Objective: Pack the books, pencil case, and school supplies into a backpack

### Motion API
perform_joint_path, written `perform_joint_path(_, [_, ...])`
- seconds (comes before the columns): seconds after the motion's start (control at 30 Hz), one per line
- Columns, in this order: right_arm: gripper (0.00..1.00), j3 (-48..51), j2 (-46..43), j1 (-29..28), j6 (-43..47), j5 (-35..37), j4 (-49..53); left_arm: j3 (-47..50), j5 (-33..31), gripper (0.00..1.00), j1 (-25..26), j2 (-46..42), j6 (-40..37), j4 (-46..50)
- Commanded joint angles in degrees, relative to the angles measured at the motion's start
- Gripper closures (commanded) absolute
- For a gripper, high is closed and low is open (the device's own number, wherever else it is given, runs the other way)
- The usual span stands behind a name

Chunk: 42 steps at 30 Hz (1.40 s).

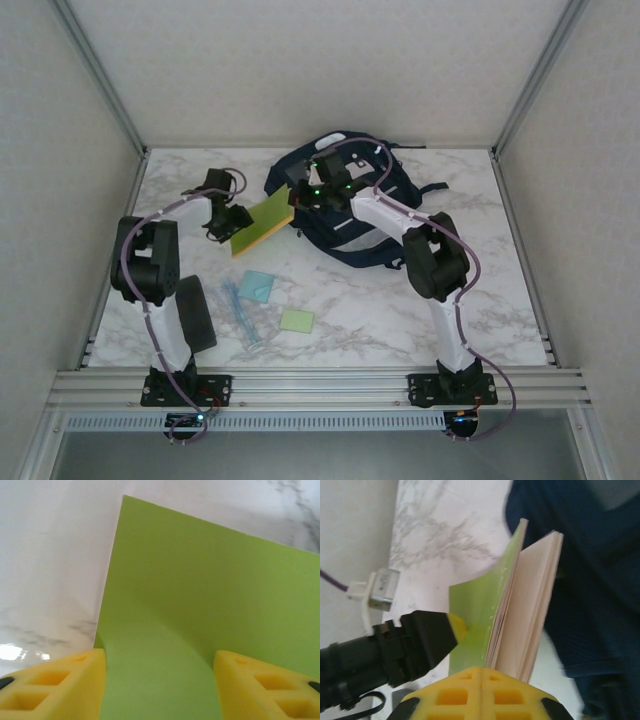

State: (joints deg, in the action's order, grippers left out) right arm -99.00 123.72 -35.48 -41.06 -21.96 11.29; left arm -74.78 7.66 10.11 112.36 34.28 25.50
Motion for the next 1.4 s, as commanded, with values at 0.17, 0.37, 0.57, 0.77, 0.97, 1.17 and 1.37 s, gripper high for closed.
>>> perform_joint_path(0.17, [1.00, 4.10, -2.11, 2.47, 4.89, 2.22, 3.77, -1.60, 5.19, 0.44, 5.67, 6.41, 5.52, -5.95])
perform_joint_path(0.37, [0.50, 5.45, -2.55, 2.54, 5.89, 4.15, 5.12, -1.20, 4.75, 0.44, 5.80, 6.73, 5.14, -5.17])
perform_joint_path(0.57, [0.42, 2.63, 2.36, 2.46, 5.75, 4.59, 7.04, -1.18, 5.05, 0.44, 5.80, 7.59, 5.40, -5.40])
perform_joint_path(0.77, [0.35, -0.49, 6.88, 2.04, 5.23, 4.89, 8.09, -1.24, 5.63, 0.45, 5.98, 8.21, 6.05, -6.24])
perform_joint_path(0.97, [0.51, -0.75, 7.27, 1.95, 4.34, -1.15, 4.12, -1.81, 5.73, 0.45, 6.01, 8.24, 5.74, -5.77])
perform_joint_path(1.17, [0.95, 2.97, 1.76, 2.51, 3.26, -3.47, 1.31, -4.18, 4.53, 0.45, 5.69, 7.86, 3.76, -3.34])
perform_joint_path(1.37, [1.00, 8.03, -6.74, 4.27, 0.19, -4.92, -0.96, -9.05, 4.28, 0.35, 3.93, 2.97, 1.51, 1.91])
